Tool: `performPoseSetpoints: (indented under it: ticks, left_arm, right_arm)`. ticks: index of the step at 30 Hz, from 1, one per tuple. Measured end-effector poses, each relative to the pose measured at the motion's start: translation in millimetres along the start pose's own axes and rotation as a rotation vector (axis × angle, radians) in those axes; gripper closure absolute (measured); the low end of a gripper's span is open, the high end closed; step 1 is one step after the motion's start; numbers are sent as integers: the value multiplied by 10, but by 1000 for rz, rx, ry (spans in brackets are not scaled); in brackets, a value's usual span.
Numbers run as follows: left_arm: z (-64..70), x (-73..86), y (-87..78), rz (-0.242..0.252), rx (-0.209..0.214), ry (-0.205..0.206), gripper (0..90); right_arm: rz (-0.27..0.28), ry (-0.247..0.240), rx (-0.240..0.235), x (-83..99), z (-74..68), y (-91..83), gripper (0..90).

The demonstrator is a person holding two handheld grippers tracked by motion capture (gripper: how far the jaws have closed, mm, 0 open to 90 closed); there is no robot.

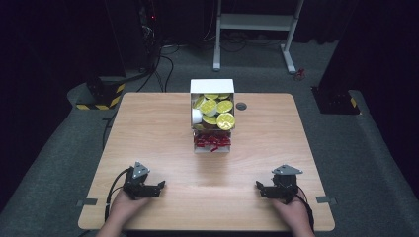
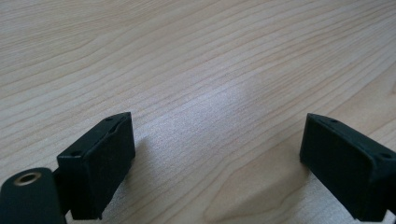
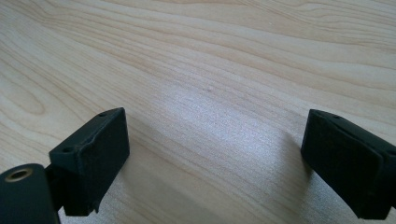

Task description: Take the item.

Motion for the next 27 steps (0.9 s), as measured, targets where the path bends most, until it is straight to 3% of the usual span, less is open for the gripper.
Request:
performPoseSetpoints:
  ticks: [16,27]
  left_arm:
    - [10,10,-12,-1,2,-6,111]
    - [-20,-18,-43,-13,7,-8,210]
  right_arm:
    - [-1,1,-1,-1,0,0,77]
    - [-1,0,-1,-1,0,0,78]
Point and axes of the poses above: each handheld gripper's, and its own axes: y roughly forward along the jaws, x roughly out of its underside, z roughly to its right, the point moved 2 cm from there along y, roughly forward along the jaws, and after that the axes turned 4 degrees about x, right-handed, at the moved point
